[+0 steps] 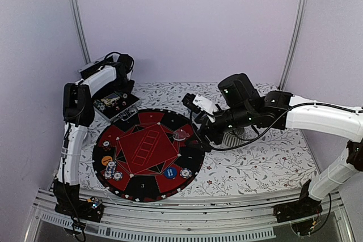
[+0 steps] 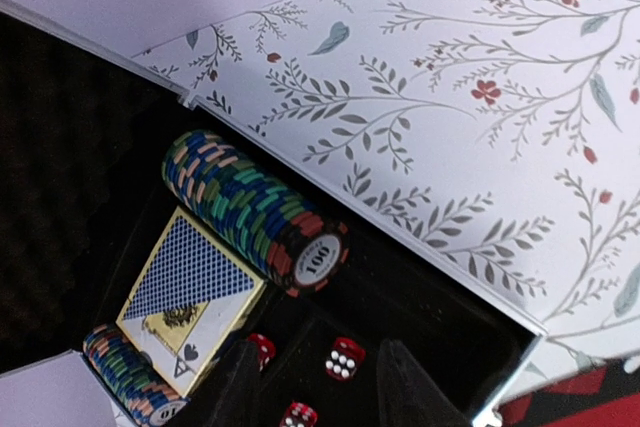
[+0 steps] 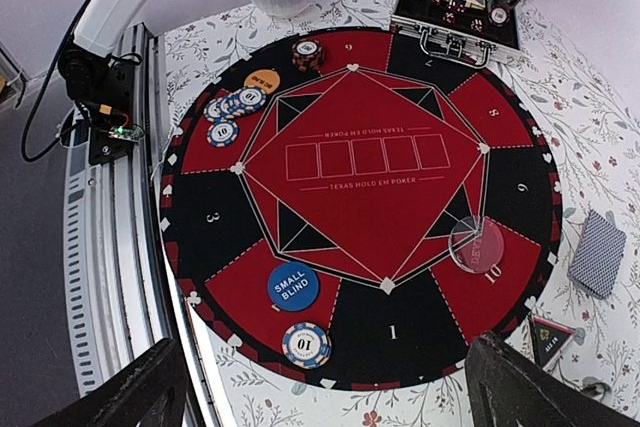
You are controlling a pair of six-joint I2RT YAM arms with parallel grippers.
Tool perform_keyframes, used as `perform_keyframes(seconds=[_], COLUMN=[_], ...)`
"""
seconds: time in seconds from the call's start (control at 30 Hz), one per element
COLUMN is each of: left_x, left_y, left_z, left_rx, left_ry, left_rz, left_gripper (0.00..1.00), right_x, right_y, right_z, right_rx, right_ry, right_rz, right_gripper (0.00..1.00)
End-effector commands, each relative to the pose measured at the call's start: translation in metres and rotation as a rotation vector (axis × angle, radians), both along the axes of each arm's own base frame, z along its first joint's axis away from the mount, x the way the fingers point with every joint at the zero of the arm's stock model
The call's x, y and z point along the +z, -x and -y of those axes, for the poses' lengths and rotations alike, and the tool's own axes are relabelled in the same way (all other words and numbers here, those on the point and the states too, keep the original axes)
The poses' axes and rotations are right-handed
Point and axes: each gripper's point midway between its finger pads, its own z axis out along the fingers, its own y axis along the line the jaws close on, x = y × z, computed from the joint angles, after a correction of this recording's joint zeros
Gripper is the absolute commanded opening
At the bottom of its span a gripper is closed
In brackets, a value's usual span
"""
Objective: Distribute texas hold em gaming equipment
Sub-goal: Pick up the pile of poker chips from the chip case.
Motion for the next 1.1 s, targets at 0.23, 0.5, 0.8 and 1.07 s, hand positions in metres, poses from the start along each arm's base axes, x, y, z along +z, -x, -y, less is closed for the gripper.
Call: perform_keyframes(seconds=[0.23,0.5,0.8,1.07], left_x=[-0.017,-0.044,-0.055,-0.040], left_y=[-0.034,-0.043,-0.040,-0.038], left_z=[-0.018,-0.024,-0.007,-0.001], left_rx=[0.009,0.008,-0.064,-0.068], left_ry=[-0.058,-0.056,-0.086,-0.190], left_rz=[0.086,0.075,0.057,0.091], left_gripper=[0.43,0.39,0.37,0.33], right_x=[0.006,0.006,0.004,0.003], right_y=[-0.009,-0.013,-0.013,-0.012], right_z=[-0.017,-0.017,-0.017,-0.018], right_rx=[0.038,0.041,0.044,0.054], right_ry=[-0.012,-0.008,-0.004,-0.004], right_rz=[0.007,0.002,-0.004,-0.009], right_gripper=[0.99,0.99,0.99,0.99])
